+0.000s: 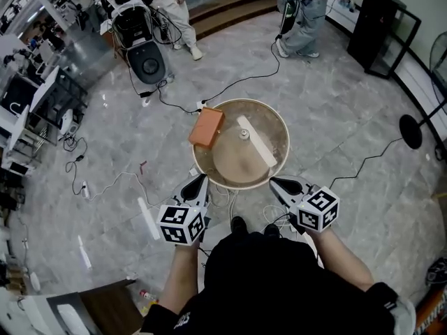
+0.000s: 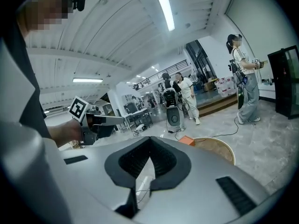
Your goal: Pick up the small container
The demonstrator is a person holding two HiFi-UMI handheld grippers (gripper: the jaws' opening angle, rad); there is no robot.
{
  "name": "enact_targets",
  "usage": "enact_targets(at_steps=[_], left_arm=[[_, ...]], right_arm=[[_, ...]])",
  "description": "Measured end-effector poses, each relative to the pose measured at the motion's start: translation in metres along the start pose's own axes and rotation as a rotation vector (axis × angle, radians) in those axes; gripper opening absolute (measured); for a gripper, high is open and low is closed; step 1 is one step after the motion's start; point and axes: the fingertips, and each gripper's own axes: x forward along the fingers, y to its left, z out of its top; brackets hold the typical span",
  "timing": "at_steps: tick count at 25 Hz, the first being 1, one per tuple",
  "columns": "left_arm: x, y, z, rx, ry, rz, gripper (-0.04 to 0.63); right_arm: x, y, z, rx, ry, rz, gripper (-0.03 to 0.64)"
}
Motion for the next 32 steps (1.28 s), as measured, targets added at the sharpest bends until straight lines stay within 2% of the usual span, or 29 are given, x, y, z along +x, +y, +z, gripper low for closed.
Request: enact_targets(at_steps=[10, 19, 23, 26, 32], left_arm=[[0.036, 0.066, 0.019, 0.057, -0.014, -0.08, 0.031], [0.052, 0.119, 0.012, 0.047, 0.001, -0.132, 0.031], [0.074, 0.122, 0.005, 0.051, 0.016, -0.139, 0.03], [0.102, 0.125, -0.004, 0.014, 0.045, -0.143, 0.031], [0.175, 0.151, -0.011, -0.042, 0.088, -0.071, 0.03]], right_arm=[[0.097, 0.009, 0.024, -0.027, 0.056, -0.02, 0.014], [0.158, 0.012, 0.04, -0.048, 0.09, -0.071, 0.014], [0.161, -0.009, 0.03, -0.039, 0.124, -0.08, 0.014], [0.164, -0.035, 0.025, -0.035, 0.143, -0.083, 0.014], [0.196, -0.107, 0.019, -0.053, 0.18, -0.052, 0.014]])
